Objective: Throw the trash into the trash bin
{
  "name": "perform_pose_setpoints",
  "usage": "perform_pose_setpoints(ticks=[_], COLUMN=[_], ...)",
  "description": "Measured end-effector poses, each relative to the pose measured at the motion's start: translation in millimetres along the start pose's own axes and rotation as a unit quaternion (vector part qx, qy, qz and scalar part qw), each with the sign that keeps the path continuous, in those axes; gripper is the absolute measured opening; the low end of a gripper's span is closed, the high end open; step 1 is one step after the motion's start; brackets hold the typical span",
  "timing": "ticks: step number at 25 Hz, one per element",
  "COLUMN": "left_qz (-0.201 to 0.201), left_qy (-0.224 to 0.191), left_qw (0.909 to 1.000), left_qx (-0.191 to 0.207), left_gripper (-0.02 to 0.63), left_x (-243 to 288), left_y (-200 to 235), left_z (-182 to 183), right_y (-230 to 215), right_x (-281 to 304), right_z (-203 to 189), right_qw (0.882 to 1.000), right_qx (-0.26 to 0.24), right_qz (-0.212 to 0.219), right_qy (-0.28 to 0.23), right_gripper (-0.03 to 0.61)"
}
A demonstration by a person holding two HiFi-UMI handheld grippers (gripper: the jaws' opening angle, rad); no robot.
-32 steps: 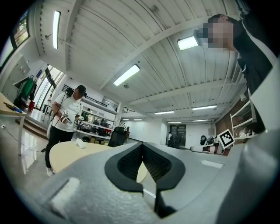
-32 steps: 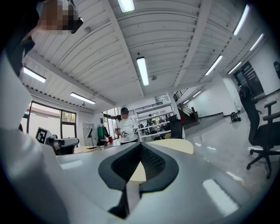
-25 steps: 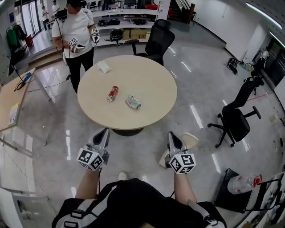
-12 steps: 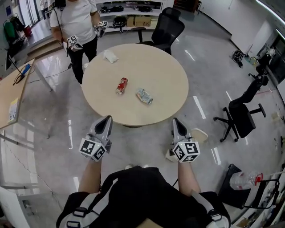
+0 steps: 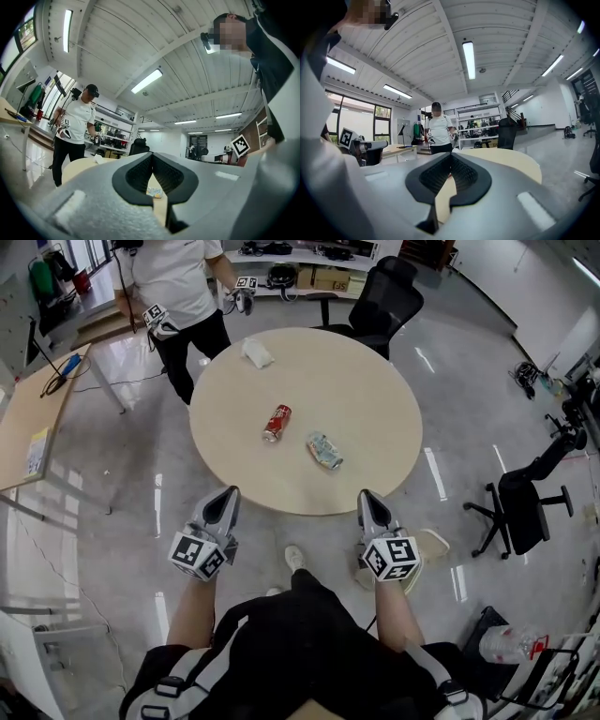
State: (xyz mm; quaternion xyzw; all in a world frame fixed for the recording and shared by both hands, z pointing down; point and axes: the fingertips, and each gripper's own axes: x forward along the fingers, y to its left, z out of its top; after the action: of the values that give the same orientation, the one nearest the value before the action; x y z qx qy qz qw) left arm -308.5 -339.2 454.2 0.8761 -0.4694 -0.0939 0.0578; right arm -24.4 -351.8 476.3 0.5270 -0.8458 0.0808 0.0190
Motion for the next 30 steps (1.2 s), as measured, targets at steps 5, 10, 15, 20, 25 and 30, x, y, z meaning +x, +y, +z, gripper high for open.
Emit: perform_pose_setpoints(ticks=[5, 10, 15, 20, 25, 30], left_qz=[0.031, 0.045, 0.067, 0.065, 0.065, 0.077], left_qy=[0.003, 0.018, 0.044, 0.066, 0.08, 0.091], left_qw=[0.9995, 0.9988, 0.9964, 0.995, 0.9933, 0.9904], left_qx=[0.001, -0.008, -0.029, -0.036, -0.052, -0.07], left_gripper=[0.0, 0.0, 0.0, 0.0, 0.0, 0.0], left_x=[23.7, 50.9, 70.9, 90.4, 102.6, 109.3], left_y=[20.3, 31.9, 47.2, 49.4, 56.8, 66.6], left_z=[0.1, -8.5, -33.5, -56.5, -73.5, -91.7], right_y=[-20.0, -41.0, -52.5, -58.5, -67.6, -78.5], right_x=[49.9, 100.5, 136.8, 162.4, 186.6, 209.1], right_z=[-3.0, -17.9, -50.2, -90.8, -123.7, -164.4], right_qw=[0.999, 0.997, 0.992, 0.984, 0.975, 0.96], right_qx=[-0.002, -0.014, -0.007, -0.008, -0.025, -0.04], right_qz=[0.023, 0.039, 0.065, 0.078, 0.075, 0.072], right_qy=[0.023, 0.059, 0.109, 0.161, 0.206, 0.266], right_gripper=[0.006, 0.006, 0.083, 0.134, 0.223, 0.368])
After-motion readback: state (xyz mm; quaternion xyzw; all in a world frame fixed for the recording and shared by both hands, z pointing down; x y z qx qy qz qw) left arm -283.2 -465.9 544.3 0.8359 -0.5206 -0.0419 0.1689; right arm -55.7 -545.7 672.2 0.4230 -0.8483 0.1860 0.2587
